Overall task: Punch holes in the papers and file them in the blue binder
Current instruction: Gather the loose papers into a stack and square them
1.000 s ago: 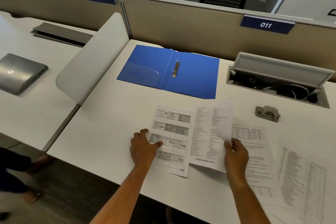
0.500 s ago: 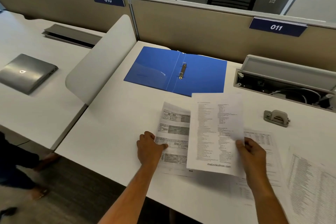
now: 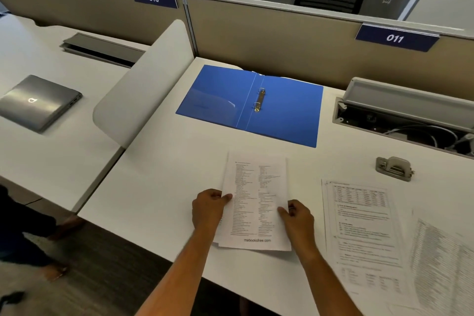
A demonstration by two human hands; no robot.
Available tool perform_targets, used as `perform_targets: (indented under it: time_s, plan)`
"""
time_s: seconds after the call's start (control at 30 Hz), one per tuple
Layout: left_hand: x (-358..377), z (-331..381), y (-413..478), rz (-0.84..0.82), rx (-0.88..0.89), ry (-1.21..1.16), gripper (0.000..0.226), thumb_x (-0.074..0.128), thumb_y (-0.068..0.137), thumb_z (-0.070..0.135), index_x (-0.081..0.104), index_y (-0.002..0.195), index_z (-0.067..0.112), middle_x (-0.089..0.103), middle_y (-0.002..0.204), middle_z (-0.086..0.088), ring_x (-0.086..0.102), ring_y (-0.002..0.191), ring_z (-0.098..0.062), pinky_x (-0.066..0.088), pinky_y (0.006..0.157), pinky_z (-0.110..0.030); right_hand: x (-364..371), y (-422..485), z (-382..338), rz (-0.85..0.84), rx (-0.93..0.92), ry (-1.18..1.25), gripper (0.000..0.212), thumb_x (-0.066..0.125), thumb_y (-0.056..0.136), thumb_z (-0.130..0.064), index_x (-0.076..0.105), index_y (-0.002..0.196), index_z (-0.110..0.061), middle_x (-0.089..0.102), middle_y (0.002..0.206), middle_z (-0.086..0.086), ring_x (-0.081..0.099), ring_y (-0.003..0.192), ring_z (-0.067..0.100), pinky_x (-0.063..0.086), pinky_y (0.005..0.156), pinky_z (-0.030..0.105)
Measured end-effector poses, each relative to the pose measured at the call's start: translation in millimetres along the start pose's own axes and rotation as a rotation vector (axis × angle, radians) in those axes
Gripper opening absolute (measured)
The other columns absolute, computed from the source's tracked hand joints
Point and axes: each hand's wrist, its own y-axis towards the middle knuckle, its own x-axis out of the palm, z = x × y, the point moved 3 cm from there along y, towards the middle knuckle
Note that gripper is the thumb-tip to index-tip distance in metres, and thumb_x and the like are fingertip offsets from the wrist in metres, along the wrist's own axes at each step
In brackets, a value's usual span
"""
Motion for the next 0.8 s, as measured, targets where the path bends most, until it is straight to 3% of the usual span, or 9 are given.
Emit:
perform_targets:
  time_s: [0.07,0.17,0.23,0.3,0.4,0.53,0.67,0.8]
  plan:
    - [1.6,-1.9,0.8,0.000,0.006,-0.012,0.017,0.087,0.083,0.037,0.071,0.082,0.031,0.076,0.082,0.009,0.074,0.075,-0.015,0.065,0.076,-0.038,-6.3,-1.4,-3.3,0.043,-0.019,-0.034,0.012,0.078,0.098,-0.022,0.070,0.091,-0.015,0.075,0.084,0.003,0.075,0.078,0.023,0.058,0.063,0.028]
    - [3.5,-2.1,1.8,-0.006,0.018,0.002,0.019,0.085,0.085,0.032,0.069,0.076,0.033,0.074,0.079,0.011,0.075,0.078,-0.018,0.063,0.075,-0.035,-50.5,-10.6,0.7,0.369,-0.081,-0.213,0.014,0.076,0.098,-0.025,0.067,0.089,-0.019,0.069,0.077,-0.002,0.068,0.068,0.022,0.056,0.060,0.035]
    - [5.0,0.2,2.0,-0.014,0.021,0.024,0.012,0.084,0.085,0.036,0.074,0.082,0.031,0.075,0.081,0.011,0.075,0.078,-0.017,0.063,0.073,-0.035,-95.5,-19.5,19.4,0.604,-0.047,-0.363,0.013,0.077,0.095,-0.021,0.068,0.102,-0.015,0.068,0.093,0.007,0.065,0.083,0.031,0.052,0.067,0.039]
    - [7.9,3.7,-0.7,0.012,0.043,0.084,0.016,0.084,0.084,0.042,0.078,0.091,0.030,0.077,0.086,0.010,0.074,0.079,-0.016,0.062,0.072,-0.035,-141.8,-24.7,52.9,0.721,0.121,-0.454,0.037,0.081,0.091,-0.023,0.064,0.121,-0.008,0.062,0.118,0.025,0.059,0.106,0.048,0.054,0.079,0.054]
    - [17.2,10.0,-7.3,0.073,0.088,0.188,0.023,0.084,0.081,0.047,0.080,0.095,0.029,0.077,0.089,0.010,0.072,0.080,-0.016,0.059,0.070,-0.032,-197.3,-33.2,102.4,0.710,0.421,-0.471,0.068,0.086,0.086,-0.036,0.052,0.136,-0.005,0.051,0.134,0.035,0.050,0.120,0.058,0.045,0.096,0.071]
    - [34.8,18.9,-15.7,0.087,0.111,0.220,0.022,0.085,0.082,0.043,0.081,0.095,0.025,0.078,0.088,0.007,0.071,0.078,-0.018,0.057,0.071,-0.031,-231.6,-37.3,125.7,0.606,0.512,-0.461,0.078,0.089,0.082,-0.047,0.051,0.139,-0.009,0.050,0.139,0.032,0.047,0.128,0.056,0.036,0.106,0.074]
    - [51.9,28.8,-24.9,0.079,0.134,0.234,0.022,0.086,0.082,0.038,0.082,0.098,0.024,0.079,0.092,0.003,0.073,0.084,-0.024,0.058,0.075,-0.034,-236.6,-33.6,126.2,0.544,0.476,-0.433,0.065,0.090,0.081,-0.046,0.059,0.127,-0.013,0.062,0.132,0.023,0.051,0.128,0.050,0.031,0.111,0.067]
    - [63.6,35.1,-30.2,0.054,0.142,0.256,0.020,0.087,0.079,0.039,0.078,0.095,0.030,0.077,0.089,0.008,0.072,0.085,-0.022,0.059,0.075,-0.037,-243.5,-25.7,131.9,0.513,0.487,-0.388,0.035,0.089,0.081,-0.049,0.073,0.098,-0.024,0.071,0.114,0.011,0.056,0.120,0.043,0.033,0.107,0.059]
